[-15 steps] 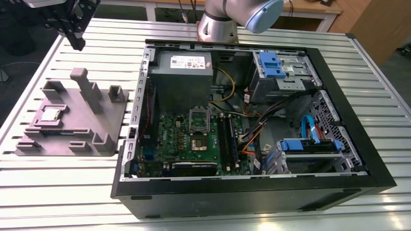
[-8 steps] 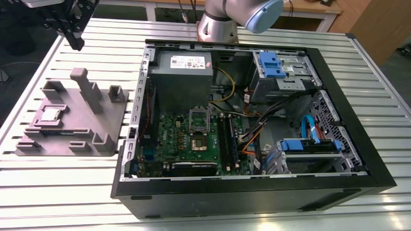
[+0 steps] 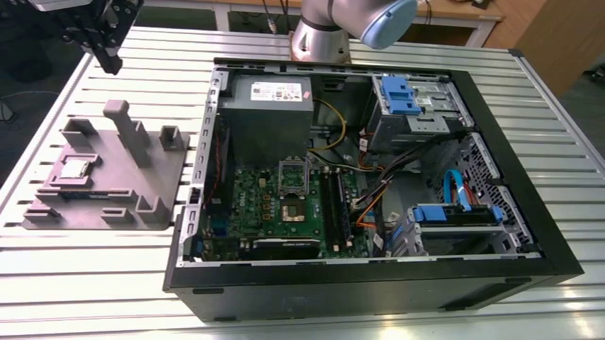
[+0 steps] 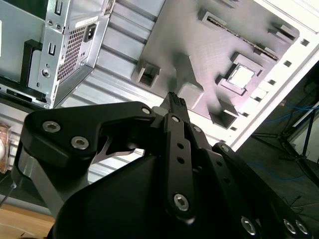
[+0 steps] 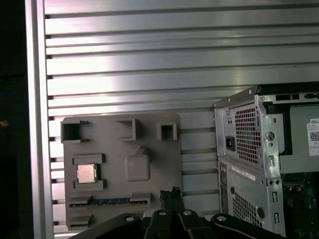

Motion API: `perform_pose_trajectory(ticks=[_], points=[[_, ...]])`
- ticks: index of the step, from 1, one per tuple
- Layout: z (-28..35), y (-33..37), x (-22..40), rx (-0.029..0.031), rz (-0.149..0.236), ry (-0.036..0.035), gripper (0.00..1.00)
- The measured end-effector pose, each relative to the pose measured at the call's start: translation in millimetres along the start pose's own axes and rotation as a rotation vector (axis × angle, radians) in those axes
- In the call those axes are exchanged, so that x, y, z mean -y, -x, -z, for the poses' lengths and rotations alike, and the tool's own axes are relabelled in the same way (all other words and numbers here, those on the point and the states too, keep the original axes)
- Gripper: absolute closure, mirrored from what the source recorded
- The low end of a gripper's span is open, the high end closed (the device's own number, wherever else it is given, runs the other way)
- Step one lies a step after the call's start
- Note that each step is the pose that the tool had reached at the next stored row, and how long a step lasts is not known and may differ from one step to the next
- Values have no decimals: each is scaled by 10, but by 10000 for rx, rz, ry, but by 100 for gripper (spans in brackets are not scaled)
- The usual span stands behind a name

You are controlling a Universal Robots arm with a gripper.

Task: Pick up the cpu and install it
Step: 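Reach for the cpu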

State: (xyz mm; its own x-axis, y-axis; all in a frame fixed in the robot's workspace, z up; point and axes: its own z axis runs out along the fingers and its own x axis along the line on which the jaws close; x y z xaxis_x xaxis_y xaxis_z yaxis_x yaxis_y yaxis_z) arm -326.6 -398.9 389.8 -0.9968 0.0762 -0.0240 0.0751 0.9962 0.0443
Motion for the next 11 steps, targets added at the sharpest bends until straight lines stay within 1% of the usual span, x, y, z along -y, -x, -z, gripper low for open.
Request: perform_pose_trajectory(ticks=[11], points=[[0,-30,2,0,0,0,89]])
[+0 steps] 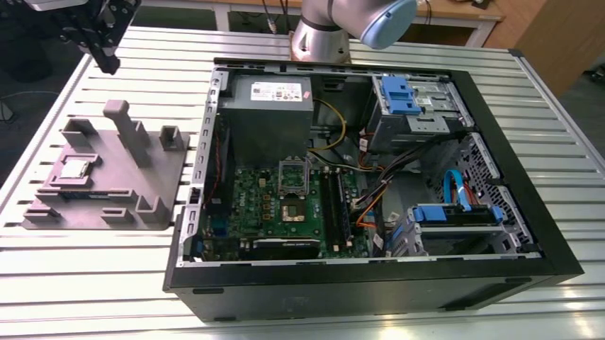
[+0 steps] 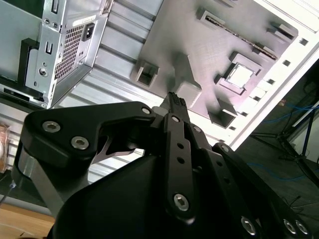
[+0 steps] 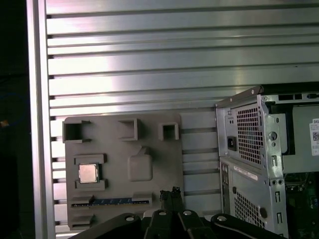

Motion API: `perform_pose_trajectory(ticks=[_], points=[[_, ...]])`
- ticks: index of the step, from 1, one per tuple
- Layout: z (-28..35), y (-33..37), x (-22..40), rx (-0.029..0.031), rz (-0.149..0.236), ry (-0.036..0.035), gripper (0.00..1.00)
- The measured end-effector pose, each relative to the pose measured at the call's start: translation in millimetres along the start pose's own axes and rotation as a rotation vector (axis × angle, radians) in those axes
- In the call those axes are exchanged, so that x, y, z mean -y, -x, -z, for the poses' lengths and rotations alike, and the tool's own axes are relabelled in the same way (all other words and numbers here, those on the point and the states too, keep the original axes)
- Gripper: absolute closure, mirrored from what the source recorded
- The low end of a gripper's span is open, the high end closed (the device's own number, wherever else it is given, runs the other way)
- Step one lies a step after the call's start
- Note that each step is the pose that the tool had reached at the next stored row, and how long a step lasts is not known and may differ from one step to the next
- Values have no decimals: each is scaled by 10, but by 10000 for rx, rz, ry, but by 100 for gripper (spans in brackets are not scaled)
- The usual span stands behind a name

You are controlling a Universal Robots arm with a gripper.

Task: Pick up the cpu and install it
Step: 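Reach for the cpu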

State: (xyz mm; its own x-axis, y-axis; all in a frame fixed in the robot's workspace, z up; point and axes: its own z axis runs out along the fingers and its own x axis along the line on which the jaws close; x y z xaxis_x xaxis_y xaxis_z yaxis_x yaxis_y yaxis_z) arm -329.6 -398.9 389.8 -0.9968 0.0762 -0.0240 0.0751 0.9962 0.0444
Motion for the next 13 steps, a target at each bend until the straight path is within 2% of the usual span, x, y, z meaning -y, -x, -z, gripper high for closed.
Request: perform_pose_trajectory(ticks=[13], points=[[1,-35,3,0,0,-1,89]])
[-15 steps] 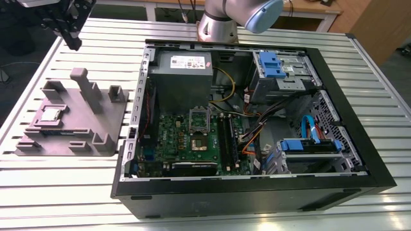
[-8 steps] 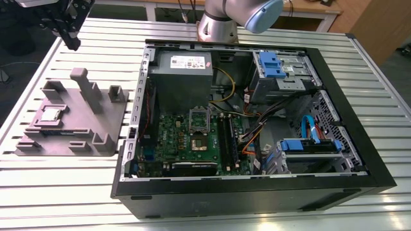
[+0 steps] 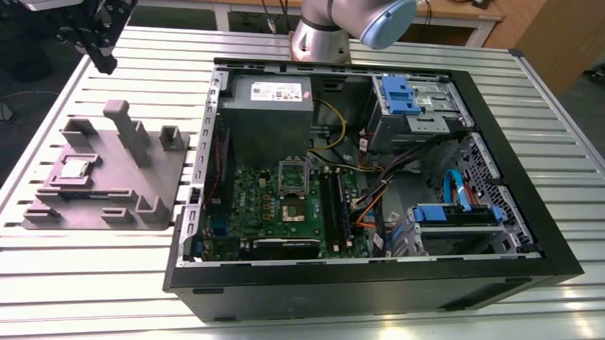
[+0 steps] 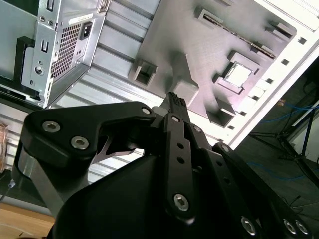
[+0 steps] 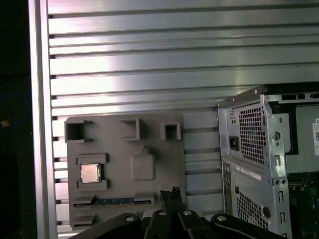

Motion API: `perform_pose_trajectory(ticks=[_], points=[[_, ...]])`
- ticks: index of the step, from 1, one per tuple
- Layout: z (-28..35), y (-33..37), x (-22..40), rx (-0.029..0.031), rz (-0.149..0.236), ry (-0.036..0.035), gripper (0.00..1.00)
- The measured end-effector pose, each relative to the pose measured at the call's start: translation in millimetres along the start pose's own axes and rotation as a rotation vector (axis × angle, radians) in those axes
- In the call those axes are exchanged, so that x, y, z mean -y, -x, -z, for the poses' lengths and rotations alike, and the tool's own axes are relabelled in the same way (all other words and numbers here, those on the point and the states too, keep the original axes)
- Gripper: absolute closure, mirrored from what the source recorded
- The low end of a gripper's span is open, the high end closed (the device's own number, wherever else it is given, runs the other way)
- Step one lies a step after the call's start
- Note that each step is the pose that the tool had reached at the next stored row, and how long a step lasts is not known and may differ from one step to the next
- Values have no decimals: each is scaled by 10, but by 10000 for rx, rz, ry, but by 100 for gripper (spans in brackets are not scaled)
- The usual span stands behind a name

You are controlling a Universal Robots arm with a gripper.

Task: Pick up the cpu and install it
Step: 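Reach for the cpu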

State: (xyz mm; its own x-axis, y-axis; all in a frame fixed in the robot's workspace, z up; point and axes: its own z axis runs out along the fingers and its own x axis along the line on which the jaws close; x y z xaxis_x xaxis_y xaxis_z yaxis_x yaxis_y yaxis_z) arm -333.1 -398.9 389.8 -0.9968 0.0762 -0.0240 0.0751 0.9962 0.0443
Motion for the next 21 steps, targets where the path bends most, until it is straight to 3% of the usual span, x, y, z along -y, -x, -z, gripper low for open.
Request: perform_pose_trajectory(ticks=[21], points=[[1,-34,3,0,-1,0,89]])
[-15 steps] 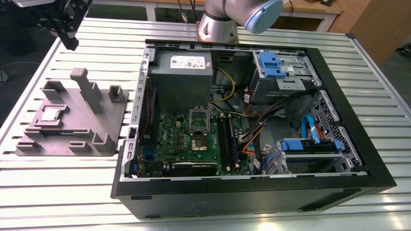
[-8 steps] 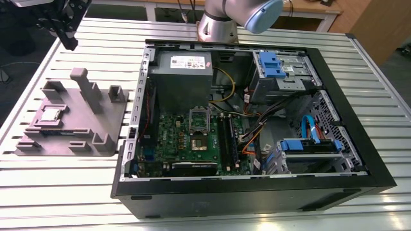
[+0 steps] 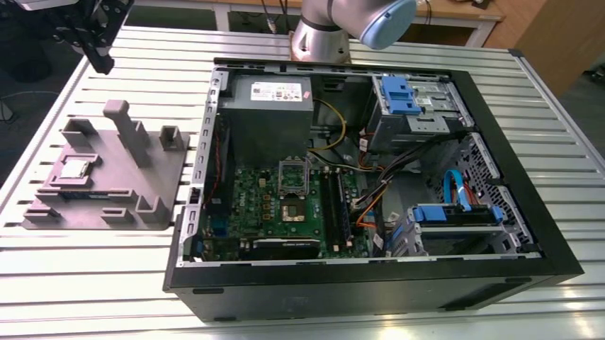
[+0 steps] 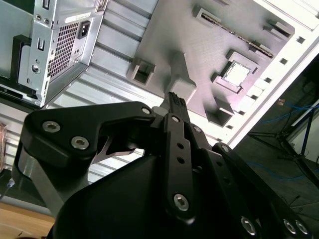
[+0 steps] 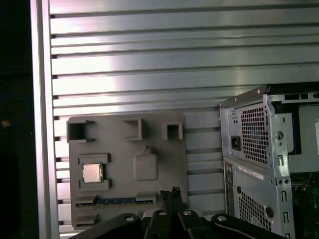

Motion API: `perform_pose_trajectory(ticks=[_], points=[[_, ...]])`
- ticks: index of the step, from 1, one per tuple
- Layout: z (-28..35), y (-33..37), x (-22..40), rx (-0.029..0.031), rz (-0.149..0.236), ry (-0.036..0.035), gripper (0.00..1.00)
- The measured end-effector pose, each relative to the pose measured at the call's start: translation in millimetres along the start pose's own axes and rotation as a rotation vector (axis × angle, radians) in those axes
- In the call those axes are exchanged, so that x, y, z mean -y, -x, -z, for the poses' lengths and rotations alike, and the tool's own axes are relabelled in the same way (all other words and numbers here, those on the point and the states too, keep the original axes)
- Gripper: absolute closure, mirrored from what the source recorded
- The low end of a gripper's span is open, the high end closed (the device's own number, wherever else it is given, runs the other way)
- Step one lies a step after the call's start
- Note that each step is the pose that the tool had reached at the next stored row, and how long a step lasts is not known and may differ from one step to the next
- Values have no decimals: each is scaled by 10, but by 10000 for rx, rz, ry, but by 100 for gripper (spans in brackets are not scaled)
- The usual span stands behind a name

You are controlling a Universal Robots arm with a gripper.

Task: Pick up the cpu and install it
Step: 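Reach for the cpu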

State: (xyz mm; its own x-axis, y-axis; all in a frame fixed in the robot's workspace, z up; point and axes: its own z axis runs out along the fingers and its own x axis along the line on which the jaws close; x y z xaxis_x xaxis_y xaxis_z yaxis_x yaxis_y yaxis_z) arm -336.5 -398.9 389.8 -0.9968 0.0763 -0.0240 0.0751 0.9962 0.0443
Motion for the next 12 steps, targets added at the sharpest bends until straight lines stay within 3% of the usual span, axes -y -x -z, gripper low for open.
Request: perform_pose_trajectory(ticks=[2,12], points=[[1,-66,5,0,0,1,89],[1,-90,7,0,0,0,89]])
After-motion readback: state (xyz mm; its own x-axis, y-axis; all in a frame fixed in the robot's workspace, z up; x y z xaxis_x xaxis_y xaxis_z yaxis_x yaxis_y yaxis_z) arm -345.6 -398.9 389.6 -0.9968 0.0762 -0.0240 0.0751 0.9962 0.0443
